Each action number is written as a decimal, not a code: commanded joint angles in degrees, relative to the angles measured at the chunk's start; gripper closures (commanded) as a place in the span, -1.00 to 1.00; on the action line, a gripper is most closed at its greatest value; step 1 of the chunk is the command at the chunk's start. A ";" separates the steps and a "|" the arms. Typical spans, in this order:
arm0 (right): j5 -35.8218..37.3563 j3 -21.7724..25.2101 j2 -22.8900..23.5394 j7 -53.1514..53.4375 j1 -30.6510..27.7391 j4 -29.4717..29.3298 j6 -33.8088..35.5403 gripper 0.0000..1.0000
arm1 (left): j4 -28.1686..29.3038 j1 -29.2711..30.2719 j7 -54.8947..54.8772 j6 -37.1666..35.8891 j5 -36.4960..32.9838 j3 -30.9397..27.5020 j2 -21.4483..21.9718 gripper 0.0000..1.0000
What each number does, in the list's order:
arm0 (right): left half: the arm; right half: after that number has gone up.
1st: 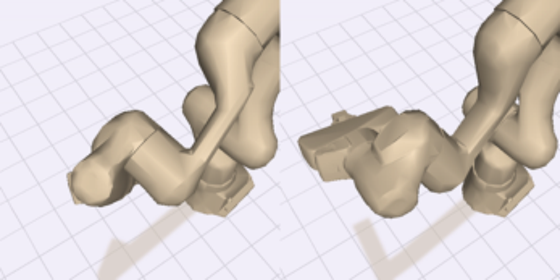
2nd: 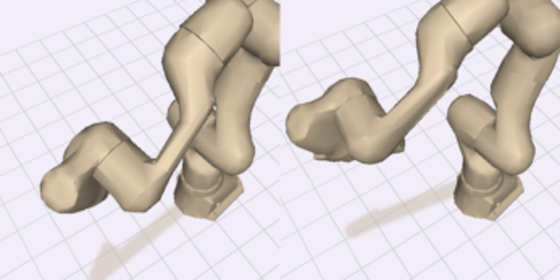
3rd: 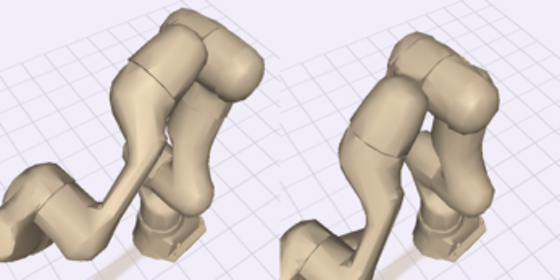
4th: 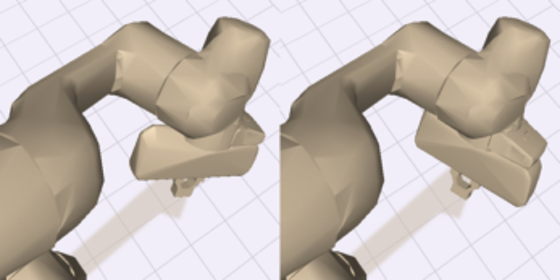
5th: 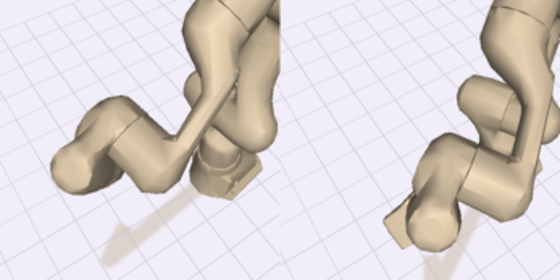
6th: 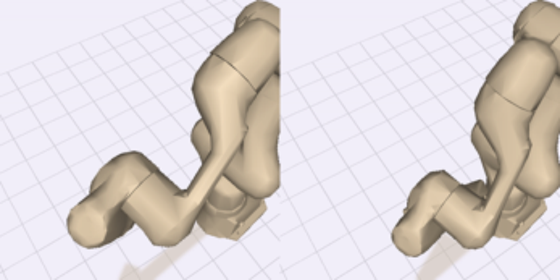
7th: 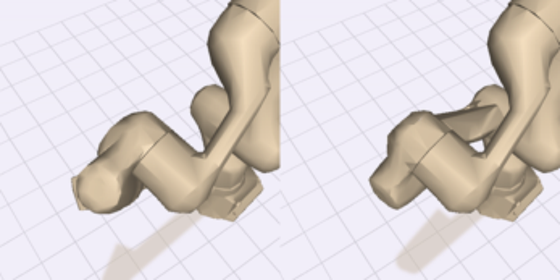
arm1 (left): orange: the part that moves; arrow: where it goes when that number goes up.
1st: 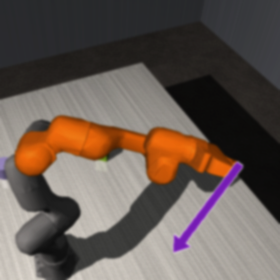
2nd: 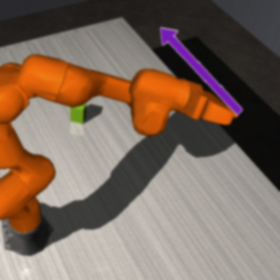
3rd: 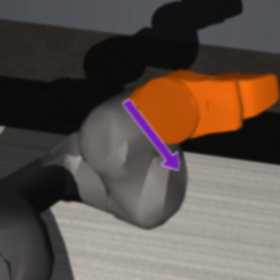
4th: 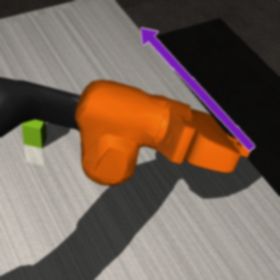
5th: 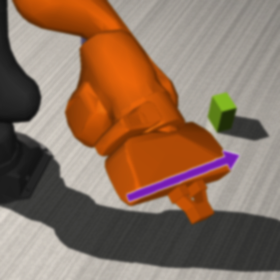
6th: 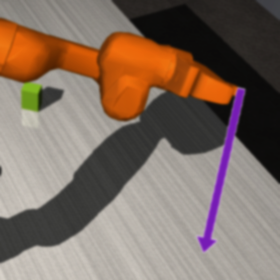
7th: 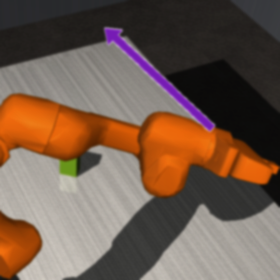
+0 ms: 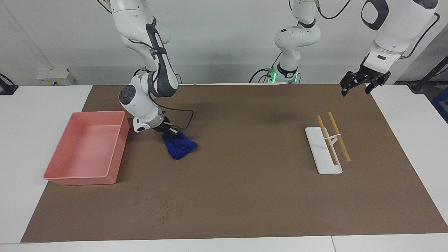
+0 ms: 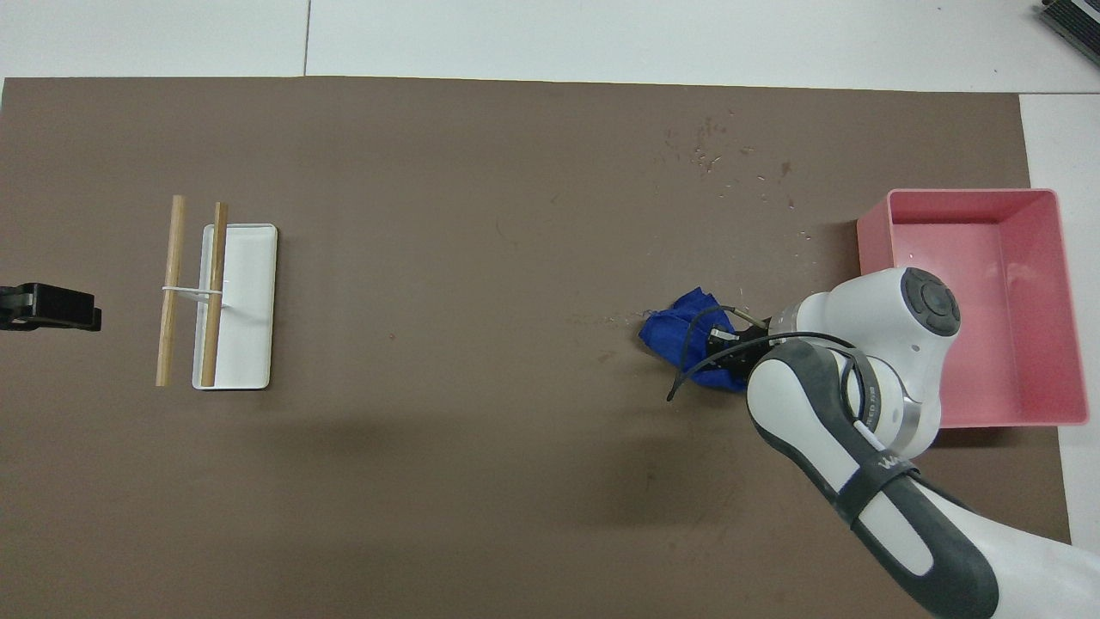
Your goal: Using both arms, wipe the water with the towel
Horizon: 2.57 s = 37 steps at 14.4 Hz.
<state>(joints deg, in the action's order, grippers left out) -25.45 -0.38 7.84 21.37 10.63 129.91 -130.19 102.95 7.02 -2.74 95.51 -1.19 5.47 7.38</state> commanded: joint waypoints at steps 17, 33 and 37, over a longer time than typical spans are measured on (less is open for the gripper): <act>13.92 -0.49 -11.45 -9.51 0.62 14.33 6.46 1.00 | -6.01 -4.21 0.28 -5.16 -1.97 -1.17 -5.27 -1.00; 15.42 -0.32 -10.22 -9.33 -16.42 -22.95 20.52 1.00 | -5.74 -3.24 2.30 -3.13 -1.18 -0.90 -5.27 -1.00; 17.54 -0.41 -9.86 -15.99 -22.13 -20.58 14.20 1.00 | -6.36 -3.24 2.65 -3.22 -0.30 -0.64 -5.10 -1.00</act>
<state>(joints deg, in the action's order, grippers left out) -9.03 0.00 -2.61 9.55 -8.65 108.53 -112.86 95.34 4.08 -0.94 91.33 -1.85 4.88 0.78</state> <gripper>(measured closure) 0.921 0.000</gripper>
